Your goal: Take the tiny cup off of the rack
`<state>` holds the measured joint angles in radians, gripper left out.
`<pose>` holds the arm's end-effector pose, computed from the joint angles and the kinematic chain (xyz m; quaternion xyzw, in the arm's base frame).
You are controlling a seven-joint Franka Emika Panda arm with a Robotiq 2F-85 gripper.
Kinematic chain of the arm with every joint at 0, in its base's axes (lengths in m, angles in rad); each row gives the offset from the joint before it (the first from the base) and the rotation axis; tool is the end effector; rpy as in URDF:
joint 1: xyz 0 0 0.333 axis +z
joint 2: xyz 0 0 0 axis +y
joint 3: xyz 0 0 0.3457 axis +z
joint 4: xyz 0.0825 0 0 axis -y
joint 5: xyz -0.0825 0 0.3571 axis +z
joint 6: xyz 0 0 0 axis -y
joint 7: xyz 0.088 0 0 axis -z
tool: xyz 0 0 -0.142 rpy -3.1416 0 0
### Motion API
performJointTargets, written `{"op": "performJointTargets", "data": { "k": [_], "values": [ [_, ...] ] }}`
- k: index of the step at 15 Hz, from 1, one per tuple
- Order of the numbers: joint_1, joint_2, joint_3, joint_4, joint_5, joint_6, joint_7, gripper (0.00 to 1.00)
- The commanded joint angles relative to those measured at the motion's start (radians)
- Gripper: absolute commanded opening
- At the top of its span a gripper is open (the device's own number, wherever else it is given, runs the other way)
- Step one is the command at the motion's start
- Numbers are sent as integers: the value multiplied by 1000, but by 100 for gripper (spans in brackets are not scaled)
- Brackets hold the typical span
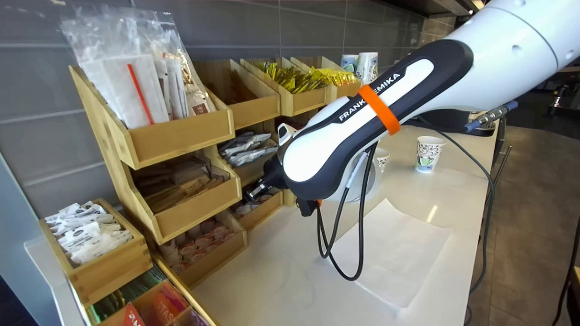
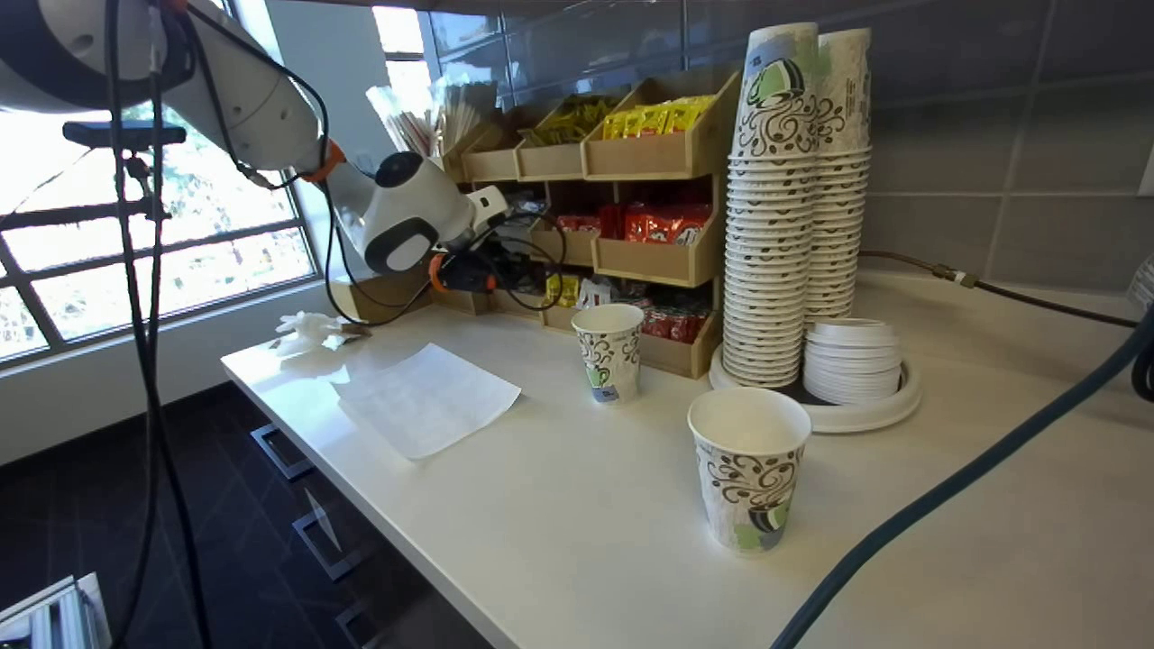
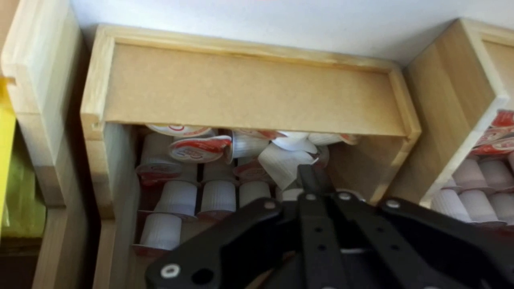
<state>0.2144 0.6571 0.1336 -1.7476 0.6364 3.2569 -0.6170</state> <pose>0.7092 0.1726 0.3046 -0.9083 -0.1085 -0.3972 0.0735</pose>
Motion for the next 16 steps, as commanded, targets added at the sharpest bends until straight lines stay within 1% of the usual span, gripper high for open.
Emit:
{"op": "performJointTargets", "data": {
  "k": [1, 10, 11, 12, 13, 16],
  "values": [
    [-16, 23, 16, 35, -13, 17, -14, 0],
    [-30, 3, 28, 19, -10, 16, -16, 0],
    [-31, 5, 29, 19, -9, 13, -14, 26],
    [-33, 9, 31, 22, -9, 13, -13, 28],
    [-32, 11, 31, 23, -9, 14, -13, 33],
    [-30, 19, 32, 32, -11, 16, -12, 54]
  ]
}}
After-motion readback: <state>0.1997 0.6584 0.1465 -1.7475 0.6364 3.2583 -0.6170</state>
